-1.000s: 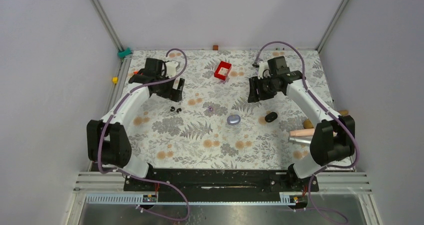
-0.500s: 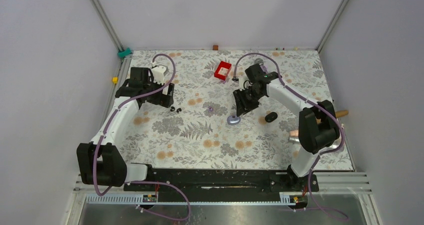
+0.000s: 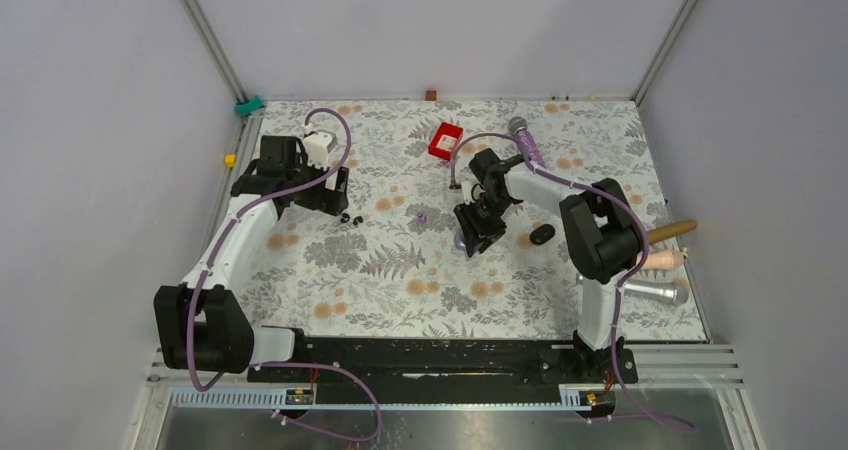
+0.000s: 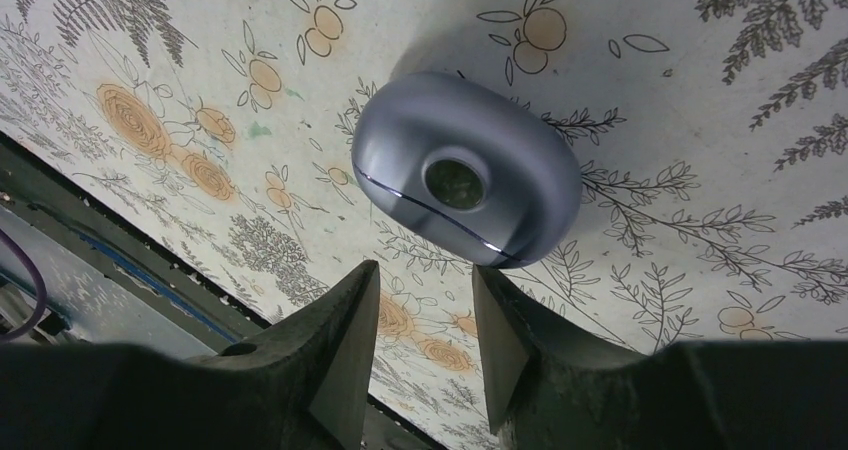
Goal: Insert the wireless bluetooth earbuds into the charging case
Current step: Pick up the charging case from the center of the board.
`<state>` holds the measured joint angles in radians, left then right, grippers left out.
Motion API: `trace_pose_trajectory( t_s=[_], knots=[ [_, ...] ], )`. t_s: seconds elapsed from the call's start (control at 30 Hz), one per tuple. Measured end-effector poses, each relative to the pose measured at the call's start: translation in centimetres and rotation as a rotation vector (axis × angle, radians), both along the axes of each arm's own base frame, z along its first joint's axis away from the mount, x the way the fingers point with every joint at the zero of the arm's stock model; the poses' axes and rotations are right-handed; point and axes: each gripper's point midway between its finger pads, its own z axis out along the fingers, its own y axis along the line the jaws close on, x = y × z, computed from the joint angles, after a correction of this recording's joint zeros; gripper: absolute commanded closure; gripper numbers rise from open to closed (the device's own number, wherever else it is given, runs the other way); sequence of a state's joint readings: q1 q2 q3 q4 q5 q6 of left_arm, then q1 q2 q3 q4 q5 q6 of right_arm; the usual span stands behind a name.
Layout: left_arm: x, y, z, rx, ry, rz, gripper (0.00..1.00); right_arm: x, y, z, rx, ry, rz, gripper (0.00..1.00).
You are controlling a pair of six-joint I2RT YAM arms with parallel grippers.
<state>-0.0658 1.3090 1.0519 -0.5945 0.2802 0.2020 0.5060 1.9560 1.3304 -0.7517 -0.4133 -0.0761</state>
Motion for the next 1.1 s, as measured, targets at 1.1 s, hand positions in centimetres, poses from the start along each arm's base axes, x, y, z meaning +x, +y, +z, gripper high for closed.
trace_pose_trajectory(
  t_s=[1.1],
  knots=[
    [0.4,-0.4,-0.4,-0.020,0.004,-0.010,0.01,3.8,2.2,1.0,0.038,-0.057,-0.010,0.37]
  ],
)
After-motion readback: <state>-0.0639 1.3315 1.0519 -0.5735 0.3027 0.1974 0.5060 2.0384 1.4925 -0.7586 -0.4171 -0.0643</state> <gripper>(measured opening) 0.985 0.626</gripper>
